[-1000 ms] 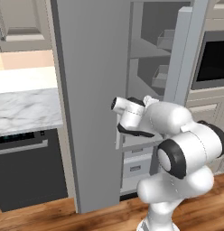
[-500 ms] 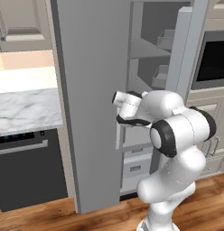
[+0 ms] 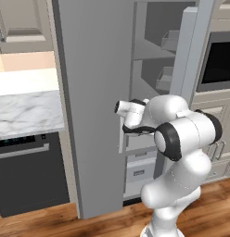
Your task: Place one of the steaks on the plate and the other in the bowl. Then place the bowl in the fridge.
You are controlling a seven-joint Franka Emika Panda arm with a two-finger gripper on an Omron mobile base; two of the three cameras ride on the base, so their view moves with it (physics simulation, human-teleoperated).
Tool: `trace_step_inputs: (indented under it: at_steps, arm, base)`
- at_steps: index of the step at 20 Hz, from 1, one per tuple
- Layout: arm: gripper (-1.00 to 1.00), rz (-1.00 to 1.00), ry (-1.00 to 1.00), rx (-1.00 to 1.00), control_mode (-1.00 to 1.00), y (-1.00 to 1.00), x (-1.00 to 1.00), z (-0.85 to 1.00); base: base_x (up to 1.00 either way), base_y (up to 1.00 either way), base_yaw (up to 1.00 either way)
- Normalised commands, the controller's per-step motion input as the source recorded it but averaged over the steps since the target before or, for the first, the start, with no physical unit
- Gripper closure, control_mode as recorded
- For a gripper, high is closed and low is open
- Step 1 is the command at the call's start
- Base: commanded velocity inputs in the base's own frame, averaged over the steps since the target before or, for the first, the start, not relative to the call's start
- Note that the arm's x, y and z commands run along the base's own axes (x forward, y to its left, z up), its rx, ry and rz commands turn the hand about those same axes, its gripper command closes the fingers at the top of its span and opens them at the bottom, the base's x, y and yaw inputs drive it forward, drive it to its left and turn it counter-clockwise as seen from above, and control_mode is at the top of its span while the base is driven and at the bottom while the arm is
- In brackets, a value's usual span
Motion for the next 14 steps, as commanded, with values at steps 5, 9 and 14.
trace_step_inputs:
  at_steps: [5, 9, 14]
  arm:
    - [-1.00, 0.09, -0.05, 0.00, -1.00, 0.16, 0.55, 0.00]
    - [-1.00, 0.02, -0.07, 0.00, -1.00, 0.16, 0.41, 0.00]
    - [-1.00, 0.00, -0.04, 0.00, -1.00, 0.13, 0.20, -0.02]
  base:
    - [0.00, 0.00, 0.00]
    - [0.00, 0.00, 0.00]
    - [0.00, 0.00, 0.00]
